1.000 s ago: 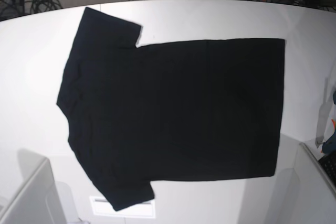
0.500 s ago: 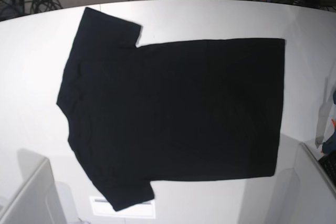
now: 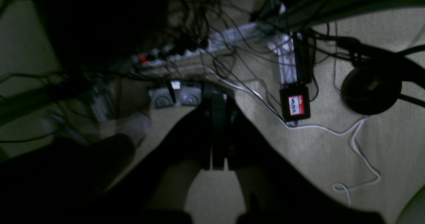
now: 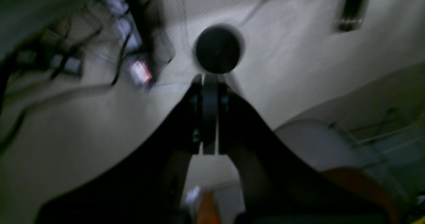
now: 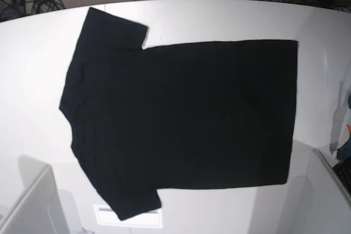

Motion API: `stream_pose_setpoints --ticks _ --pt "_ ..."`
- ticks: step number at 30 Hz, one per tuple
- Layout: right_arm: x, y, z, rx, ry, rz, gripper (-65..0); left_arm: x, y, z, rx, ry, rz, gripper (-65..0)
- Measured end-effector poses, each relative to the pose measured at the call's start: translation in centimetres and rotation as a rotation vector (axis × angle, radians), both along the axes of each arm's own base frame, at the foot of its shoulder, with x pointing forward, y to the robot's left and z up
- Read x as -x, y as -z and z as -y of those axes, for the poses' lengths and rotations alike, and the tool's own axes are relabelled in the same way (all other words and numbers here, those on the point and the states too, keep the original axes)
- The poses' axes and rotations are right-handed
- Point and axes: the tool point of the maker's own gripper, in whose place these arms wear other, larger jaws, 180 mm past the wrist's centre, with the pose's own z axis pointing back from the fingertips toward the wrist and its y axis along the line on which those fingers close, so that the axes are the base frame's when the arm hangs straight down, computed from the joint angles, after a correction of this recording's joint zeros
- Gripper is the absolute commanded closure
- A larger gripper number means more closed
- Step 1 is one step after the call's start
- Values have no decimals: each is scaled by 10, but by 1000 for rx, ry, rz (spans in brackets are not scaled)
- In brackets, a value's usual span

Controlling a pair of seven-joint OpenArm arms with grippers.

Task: Fold the T-shirt properly
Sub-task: 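Move both grippers from rest toward the shirt's shoulder corners, then grasp the black shirt's shoulder corners with left and right grippers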

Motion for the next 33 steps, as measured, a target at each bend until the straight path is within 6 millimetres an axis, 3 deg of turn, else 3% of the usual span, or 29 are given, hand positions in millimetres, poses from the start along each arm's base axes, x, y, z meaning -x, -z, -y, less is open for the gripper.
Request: stream_pose_setpoints --ticks 2,5,8,11,13,16,18,20,21,24,26,33 --pt "-27 -28 14 48 19 77 0 -5 -19 6 9 6 25 0" --pt "-59 -61 14 68 23 186 0 -42 -47 23 52 18 143 0" --pt "-83 -55 12 45 49 206 0 -81 -79 34 79 37 278 0" --pt "-120 -62 6 21 -10 300 0 -101 -97 31 71 35 342 0" --pt "-135 -62 -11 -74 -54 337 -128 -108 -100 24 51 31 365 0" --pt "-160 -73 -9 -170 -38 443 -353 -121 -99 18 33 24 387 0" --pt "-173 -85 -1 -222 -29 519 -408 -128 -102 10 17 11 411 0" --pt "-179 -89 13 -257 11 553 -410 -133 -103 0 49 -78 423 0" --pt "-180 -90 19 -270 27 561 -410 -136 -105 -6 73 -132 433 -13" --pt "-182 -81 36 -303 65 514 -410 -143 -113 -36 126 -325 474 -314" --pt "-185 -75 44 -314 79 475 -410 -151 -116 -47 176 -380 489 -413" --pt "-188 -45 32 -423 138 437 -410 -170 -116 -63 367 -479 512 -425"
